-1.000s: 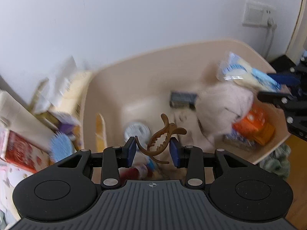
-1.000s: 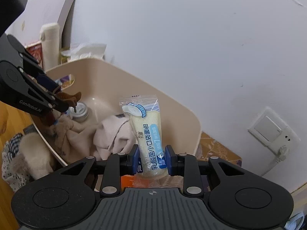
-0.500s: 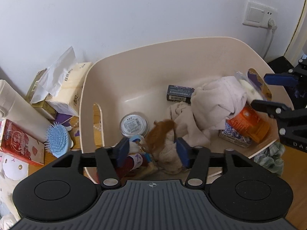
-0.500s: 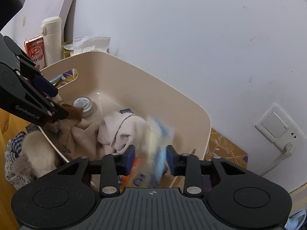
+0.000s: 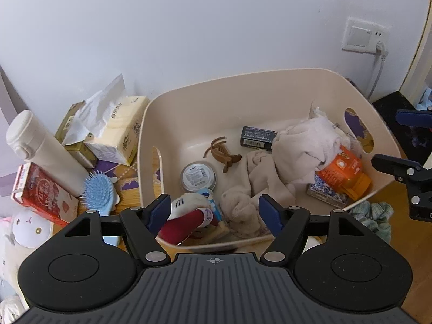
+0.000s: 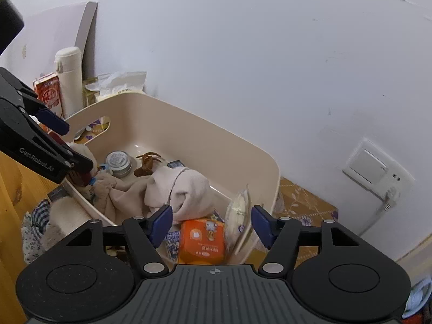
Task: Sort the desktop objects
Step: 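Carry the clip and packet over the beige bin and open both tools, then withdraw both tools from the bin toward the table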
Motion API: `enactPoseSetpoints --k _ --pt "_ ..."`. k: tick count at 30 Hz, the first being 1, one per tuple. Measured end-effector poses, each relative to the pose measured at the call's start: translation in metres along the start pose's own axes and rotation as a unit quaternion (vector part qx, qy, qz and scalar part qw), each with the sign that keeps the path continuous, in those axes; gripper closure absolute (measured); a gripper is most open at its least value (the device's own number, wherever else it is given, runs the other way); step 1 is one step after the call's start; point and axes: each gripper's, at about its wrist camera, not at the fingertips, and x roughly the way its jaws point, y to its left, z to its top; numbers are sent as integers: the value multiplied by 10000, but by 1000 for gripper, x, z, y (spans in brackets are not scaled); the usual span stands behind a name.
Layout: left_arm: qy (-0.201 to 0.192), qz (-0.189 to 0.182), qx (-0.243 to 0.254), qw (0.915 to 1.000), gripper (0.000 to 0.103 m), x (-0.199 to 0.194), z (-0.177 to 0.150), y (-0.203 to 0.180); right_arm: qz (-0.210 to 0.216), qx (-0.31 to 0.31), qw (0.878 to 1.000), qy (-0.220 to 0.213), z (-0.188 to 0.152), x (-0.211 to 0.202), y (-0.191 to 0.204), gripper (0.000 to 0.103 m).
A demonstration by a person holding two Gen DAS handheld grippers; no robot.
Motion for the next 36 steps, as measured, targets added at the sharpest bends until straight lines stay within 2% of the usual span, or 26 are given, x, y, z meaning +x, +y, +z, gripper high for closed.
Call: enactPoseSetpoints --k 7,9,13,20,24,27,36 --pt "-201 -39 -83 9998 29 -27 -14 4 -132 311 9994 -56 -11 -26 -6 22" --pt "-263 -9 -77 9996 29 -35 -21 3 -167 359 9992 -53 -15 -34 -7 15" --pt "-268 -63 -40 9996 29 -44 -34 1 -236 421 9988 -40 -26 -47 -4 14" --pt "-116 -176 -8 9998 28 -50 -61 -4 -258 562 9981 25 -48 -61 0 11" --pt "-36 -234 34 9997 26 -52 -76 -8 -210 559 9982 57 -61 -67 0 2" --pt "61 -237 78 9997 25 -48 -88 -12 -165 571 9982 101 -73 -68 -2 0" --pt "309 -199 29 9993 21 -27 -117 -19 -87 512 9979 374 -97 -53 -8 0"
